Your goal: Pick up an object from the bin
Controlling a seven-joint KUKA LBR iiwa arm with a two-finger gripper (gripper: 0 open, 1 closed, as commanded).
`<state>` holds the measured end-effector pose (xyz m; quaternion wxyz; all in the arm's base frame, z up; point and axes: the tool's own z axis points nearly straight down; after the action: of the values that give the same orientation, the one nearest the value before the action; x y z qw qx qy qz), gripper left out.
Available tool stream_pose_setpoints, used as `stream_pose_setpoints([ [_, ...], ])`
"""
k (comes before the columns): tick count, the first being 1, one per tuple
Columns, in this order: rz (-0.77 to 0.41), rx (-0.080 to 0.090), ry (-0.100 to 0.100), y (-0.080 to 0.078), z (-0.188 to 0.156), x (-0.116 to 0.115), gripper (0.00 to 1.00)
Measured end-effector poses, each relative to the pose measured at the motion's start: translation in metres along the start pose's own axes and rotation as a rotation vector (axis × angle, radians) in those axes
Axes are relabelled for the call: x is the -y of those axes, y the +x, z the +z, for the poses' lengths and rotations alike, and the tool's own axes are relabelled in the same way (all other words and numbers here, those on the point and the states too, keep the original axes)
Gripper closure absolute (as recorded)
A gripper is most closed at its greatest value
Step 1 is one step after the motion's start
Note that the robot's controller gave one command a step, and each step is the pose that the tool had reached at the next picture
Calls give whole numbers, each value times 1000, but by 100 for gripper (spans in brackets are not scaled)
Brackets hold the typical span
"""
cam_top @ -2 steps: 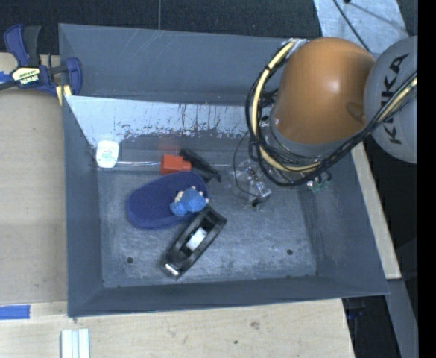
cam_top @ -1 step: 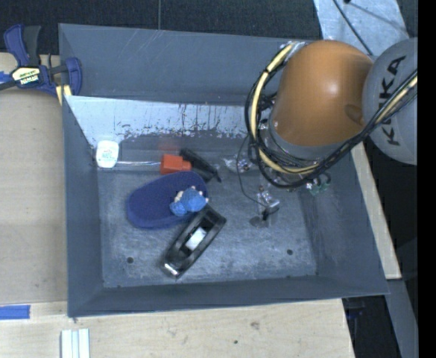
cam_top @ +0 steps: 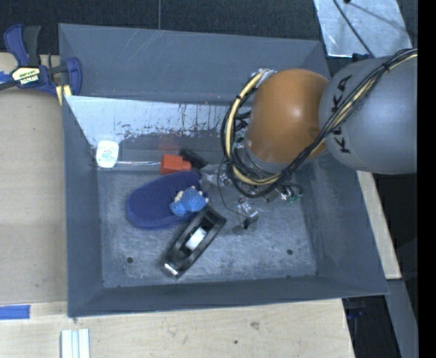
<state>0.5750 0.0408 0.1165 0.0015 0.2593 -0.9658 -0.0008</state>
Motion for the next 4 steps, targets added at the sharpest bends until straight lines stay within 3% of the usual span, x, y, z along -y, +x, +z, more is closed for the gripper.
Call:
stream_pose_setpoints([
  [1, 178, 5, 2, 16, 33, -10, 0],
  [2, 212, 6, 3, -14, 46, 21, 0],
  [3, 210, 9, 4, -14, 45, 21, 100],
  [4, 210, 8, 4, -14, 46, 20, 0],
])
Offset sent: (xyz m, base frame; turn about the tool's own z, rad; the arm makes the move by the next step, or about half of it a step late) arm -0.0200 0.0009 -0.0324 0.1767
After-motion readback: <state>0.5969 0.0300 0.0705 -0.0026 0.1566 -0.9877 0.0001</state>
